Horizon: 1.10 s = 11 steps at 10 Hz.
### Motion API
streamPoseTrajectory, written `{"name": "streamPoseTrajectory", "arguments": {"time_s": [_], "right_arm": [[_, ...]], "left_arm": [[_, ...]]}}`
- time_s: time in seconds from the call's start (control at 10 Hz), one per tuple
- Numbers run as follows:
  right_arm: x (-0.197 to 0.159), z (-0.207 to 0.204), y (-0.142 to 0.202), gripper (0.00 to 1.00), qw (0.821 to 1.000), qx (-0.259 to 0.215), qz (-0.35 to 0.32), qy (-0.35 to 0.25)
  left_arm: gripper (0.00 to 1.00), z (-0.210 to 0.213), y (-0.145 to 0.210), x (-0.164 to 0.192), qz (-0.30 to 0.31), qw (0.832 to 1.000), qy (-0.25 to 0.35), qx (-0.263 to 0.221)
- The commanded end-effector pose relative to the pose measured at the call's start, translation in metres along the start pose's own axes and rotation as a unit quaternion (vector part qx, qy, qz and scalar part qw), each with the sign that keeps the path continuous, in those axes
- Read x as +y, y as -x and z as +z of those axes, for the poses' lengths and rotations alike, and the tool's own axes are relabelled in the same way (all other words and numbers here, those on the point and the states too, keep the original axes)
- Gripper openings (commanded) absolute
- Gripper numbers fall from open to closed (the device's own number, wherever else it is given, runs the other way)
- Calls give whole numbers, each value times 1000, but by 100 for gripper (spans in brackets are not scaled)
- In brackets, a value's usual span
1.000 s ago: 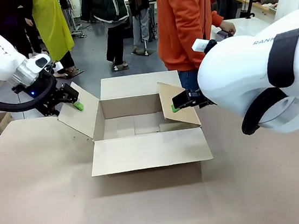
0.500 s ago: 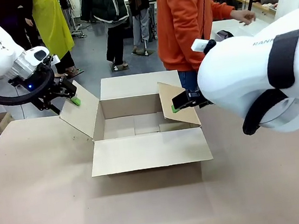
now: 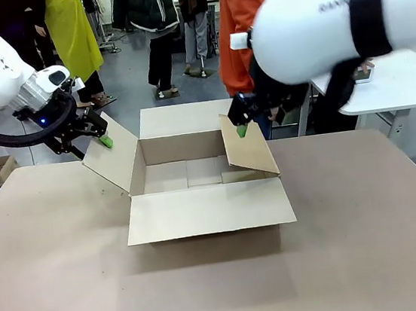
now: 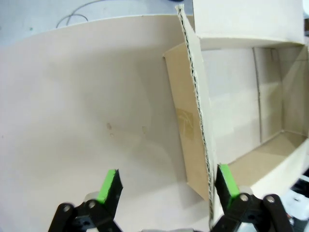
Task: Pack the gift set into the box.
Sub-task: Place both hands on the side flaps of the Package Box and spread them outward.
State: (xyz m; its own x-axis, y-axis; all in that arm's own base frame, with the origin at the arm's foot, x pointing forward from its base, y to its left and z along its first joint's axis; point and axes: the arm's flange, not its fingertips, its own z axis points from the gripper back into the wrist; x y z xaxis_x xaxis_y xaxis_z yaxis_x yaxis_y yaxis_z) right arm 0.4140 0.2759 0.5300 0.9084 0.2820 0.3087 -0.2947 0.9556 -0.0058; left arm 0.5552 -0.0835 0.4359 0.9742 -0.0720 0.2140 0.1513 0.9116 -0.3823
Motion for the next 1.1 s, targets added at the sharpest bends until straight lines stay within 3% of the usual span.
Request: {"name": "streamPoseTrajectory", "arguments": {"time_s": [0.0,0.1,0.2,0.4,0.5,1.0], "right_arm": [[43,-7,-5,100,999,-38,13,22],[0,0,0,100,1000,0,0,0],[-2,-11,-7,100,998,18,-27,52],[31,-31,-43,100,995,-7,-13,96],[43,-51,-62,100,994,9,-22,107],[69,-130,-108,100,982,16,-123,143]], "left_arm": [[100,1,1,-2,5,1000,-8,-2],[100,1,1,-2,5,1000,-8,-2],[100,1,1,-2,5,1000,-8,-2],[100,1,1,-2,5,1000,-8,-2],[100,1,1,-2,5,1000,-8,-2],[100,1,1,-2,5,1000,-8,-2]]}}
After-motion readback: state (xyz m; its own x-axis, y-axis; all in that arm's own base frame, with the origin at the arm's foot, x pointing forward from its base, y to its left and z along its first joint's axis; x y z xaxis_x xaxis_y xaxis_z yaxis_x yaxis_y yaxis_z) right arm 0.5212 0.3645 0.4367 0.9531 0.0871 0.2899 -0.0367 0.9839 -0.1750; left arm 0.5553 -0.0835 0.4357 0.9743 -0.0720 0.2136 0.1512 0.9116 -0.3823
